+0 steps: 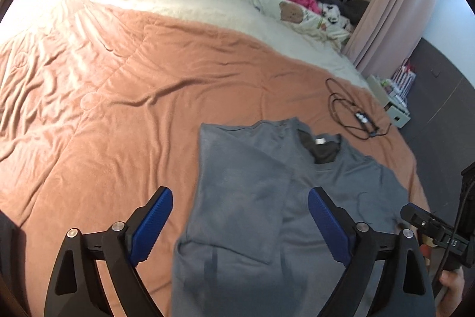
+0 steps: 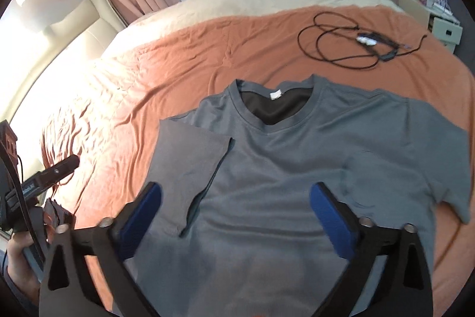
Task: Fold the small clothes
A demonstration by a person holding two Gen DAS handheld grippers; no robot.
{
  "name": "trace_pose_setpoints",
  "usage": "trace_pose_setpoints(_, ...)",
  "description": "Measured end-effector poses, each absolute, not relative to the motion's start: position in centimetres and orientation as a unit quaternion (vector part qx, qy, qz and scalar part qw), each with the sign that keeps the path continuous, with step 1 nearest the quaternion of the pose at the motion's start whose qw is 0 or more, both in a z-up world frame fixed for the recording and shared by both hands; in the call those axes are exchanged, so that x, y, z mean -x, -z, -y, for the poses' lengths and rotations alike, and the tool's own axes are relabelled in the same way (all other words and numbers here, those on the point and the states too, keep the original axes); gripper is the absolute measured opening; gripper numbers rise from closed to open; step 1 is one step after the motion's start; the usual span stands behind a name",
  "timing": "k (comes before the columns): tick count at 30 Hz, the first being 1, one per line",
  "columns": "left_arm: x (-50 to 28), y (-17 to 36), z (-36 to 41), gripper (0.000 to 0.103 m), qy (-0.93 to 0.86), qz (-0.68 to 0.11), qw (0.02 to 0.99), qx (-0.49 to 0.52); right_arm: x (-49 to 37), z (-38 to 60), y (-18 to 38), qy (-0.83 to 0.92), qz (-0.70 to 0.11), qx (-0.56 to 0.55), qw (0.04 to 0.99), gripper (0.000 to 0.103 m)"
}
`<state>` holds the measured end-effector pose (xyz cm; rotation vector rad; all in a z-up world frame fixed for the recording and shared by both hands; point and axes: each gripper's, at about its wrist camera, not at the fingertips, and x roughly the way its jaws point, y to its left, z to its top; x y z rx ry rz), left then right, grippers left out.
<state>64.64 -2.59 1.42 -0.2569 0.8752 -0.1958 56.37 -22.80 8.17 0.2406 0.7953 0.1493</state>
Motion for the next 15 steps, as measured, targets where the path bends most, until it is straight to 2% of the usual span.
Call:
trace_pose_setpoints(5, -61.5, -3.9, 3.9, 0.094, 0.100, -0.397, 0.908, 0.085, -52.6, 23.2, -10.2, -0.061, -0.375, -0.113, 0.918, 0.103)
trace_pose_setpoints(15, -56.7, -6.7, 4.8, 0.094, 0.120, -0.391, 0.908, 0.091, -46.5, 24.2, -13.4, -0.051, -0.356, -0.103, 0.927, 0.103)
